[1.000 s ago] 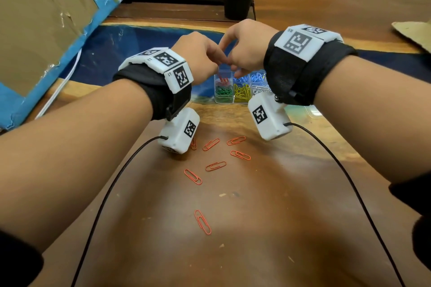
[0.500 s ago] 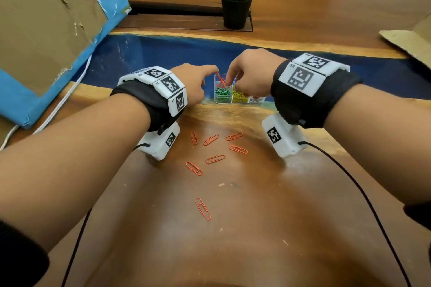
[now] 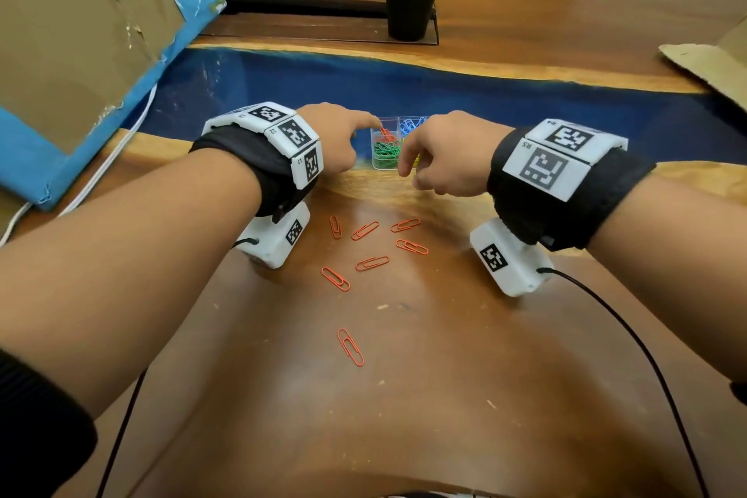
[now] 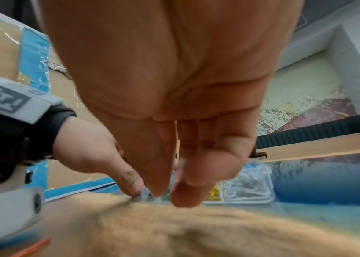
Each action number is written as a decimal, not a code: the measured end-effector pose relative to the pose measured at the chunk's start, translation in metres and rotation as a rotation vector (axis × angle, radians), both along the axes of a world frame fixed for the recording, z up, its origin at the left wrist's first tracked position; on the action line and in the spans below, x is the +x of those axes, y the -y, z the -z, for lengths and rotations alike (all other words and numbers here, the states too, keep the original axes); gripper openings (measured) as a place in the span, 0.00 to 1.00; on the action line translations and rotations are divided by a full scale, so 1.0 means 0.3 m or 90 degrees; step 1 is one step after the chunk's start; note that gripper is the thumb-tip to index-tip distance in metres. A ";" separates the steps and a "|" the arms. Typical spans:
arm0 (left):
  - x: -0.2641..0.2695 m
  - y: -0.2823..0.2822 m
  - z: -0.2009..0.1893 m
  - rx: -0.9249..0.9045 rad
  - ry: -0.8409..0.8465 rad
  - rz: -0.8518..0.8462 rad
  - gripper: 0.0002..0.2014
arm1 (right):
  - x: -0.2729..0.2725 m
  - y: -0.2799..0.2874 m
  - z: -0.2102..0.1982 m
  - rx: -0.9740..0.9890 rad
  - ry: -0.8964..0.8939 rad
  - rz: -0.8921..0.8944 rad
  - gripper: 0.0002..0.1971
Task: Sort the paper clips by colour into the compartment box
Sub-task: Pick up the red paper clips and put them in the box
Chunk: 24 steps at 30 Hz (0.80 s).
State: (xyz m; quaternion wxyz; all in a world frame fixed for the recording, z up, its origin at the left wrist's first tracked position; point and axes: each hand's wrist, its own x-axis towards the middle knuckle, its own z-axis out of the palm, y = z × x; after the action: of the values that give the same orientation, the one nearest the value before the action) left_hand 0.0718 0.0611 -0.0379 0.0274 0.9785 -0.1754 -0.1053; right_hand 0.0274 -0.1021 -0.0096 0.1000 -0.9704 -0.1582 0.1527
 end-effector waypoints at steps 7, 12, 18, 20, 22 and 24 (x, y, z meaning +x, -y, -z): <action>-0.006 0.026 0.003 0.038 0.023 0.003 0.34 | -0.031 0.000 0.016 -0.040 -0.032 -0.050 0.14; -0.025 0.007 0.006 -0.046 0.000 -0.024 0.23 | -0.048 0.004 0.023 -0.051 -0.069 -0.088 0.12; -0.073 -0.007 -0.014 -0.039 -0.098 -0.009 0.05 | -0.054 0.008 0.031 -0.081 -0.025 -0.136 0.11; -0.101 0.002 -0.012 -0.029 -0.122 0.002 0.11 | -0.056 0.009 0.039 -0.073 -0.015 -0.142 0.08; -0.125 0.008 0.000 0.002 -0.120 0.009 0.14 | -0.059 0.009 0.044 -0.063 -0.018 -0.146 0.06; -0.141 0.011 0.003 0.018 -0.120 0.013 0.16 | -0.063 0.007 0.046 -0.065 -0.016 -0.147 0.06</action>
State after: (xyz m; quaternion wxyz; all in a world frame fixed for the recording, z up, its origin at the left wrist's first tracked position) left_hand 0.0294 0.0577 -0.0386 0.0285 0.9627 -0.1806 -0.1996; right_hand 0.0085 -0.1041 -0.0234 0.0339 -0.9477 -0.2595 0.1829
